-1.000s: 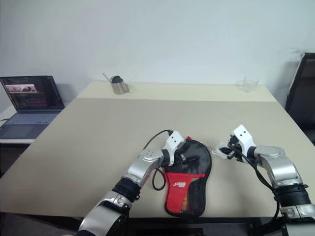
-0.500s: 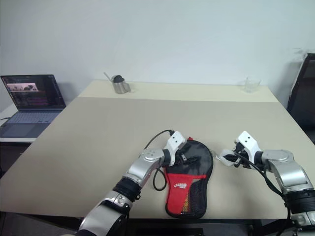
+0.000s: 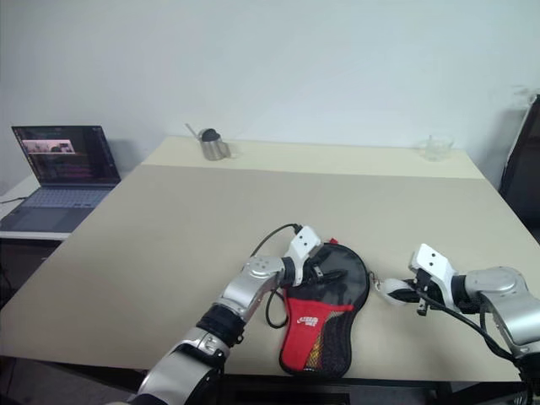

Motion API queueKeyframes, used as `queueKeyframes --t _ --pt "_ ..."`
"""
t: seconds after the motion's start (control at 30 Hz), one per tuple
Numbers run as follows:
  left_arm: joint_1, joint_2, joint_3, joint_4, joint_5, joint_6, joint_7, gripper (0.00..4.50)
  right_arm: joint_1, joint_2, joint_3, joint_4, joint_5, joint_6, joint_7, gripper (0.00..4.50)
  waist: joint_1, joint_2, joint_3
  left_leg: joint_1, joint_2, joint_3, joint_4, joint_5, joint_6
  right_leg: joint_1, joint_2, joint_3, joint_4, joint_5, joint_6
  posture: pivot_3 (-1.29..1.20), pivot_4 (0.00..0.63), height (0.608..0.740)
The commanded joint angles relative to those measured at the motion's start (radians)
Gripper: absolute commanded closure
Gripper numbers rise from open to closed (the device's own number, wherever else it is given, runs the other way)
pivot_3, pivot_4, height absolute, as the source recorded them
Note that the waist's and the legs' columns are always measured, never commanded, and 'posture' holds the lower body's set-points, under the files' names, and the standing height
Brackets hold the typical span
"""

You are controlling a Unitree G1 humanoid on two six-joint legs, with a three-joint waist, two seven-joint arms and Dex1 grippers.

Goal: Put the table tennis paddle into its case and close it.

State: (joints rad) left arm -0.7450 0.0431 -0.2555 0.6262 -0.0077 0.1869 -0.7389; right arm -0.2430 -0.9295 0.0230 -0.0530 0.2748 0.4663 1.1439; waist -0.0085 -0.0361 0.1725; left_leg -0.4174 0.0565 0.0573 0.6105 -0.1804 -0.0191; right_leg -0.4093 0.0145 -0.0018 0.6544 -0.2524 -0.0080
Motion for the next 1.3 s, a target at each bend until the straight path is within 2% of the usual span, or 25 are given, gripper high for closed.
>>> queueKeyframes --t 0.03,0.27,0.83,1.07,1.13,1.3 --pt "0.032 0.014 -0.017 0.05 0.023 0.022 -0.002 0.39 0.079 -0.054 0.028 -0.078 0.009 -0.028 0.091 4.24 0.007 0.001 0.0 0.0 0.0 0.0 0.0 0.0 0.0 0.0 0.0 -0.001 -0.001 0.0 0.0 0.0 0.15 0.74" --pt "0.036 0.014 -0.025 0.047 0.024 0.024 -0.007 0.39 0.169 -0.09 0.079 -0.151 -0.027 -0.1 0.115 4.24 0.017 0.004 -0.003 -0.001 0.0 -0.003 -0.001 -0.002 -0.001 0.005 0.0 -0.007 -0.008 -0.001 0.0 0.0 0.15 0.74" --pt "0.042 0.021 -0.027 0.04 0.026 0.03 -0.006 0.39 0.091 -0.001 0.124 0.077 -0.119 -0.245 0.049 4.26 0.008 -0.002 -0.02 0.001 0.001 -0.003 0.0 -0.002 -0.001 0.007 0.0 -0.007 -0.007 -0.001 0.0 0.0 0.15 0.74" --pt "0.037 0.023 -0.015 0.031 0.013 0.026 -0.017 0.39 0.069 -0.015 0.103 0.019 -0.067 -0.155 0.064 4.26 0.008 -0.001 -0.022 0.003 0.002 -0.004 0.001 -0.002 -0.001 0.009 0.0 -0.007 -0.007 -0.001 0.0 0.0 0.15 0.74" --pt "0.03 0.029 -0.007 0.02 0.004 0.039 -0.029 0.02 0.037 -0.011 0.086 0.01 -0.044 -0.105 0.059 3.5 0.008 -0.001 -0.022 0.003 0.003 -0.004 0.001 -0.002 -0.001 0.009 0.0 -0.007 -0.007 -0.001 0.0 0.0 0.15 0.74" --pt "0.014 0.033 0.005 0.008 -0.013 0.063 -0.041 0.0 -0.019 -0.017 0.067 -0.029 -0.023 -0.025 0.054 1.87 0.008 -0.001 -0.022 0.002 0.003 -0.003 0.0 -0.002 -0.001 0.008 0.0 -0.006 -0.006 -0.001 0.0 0.0 0.15 0.74"
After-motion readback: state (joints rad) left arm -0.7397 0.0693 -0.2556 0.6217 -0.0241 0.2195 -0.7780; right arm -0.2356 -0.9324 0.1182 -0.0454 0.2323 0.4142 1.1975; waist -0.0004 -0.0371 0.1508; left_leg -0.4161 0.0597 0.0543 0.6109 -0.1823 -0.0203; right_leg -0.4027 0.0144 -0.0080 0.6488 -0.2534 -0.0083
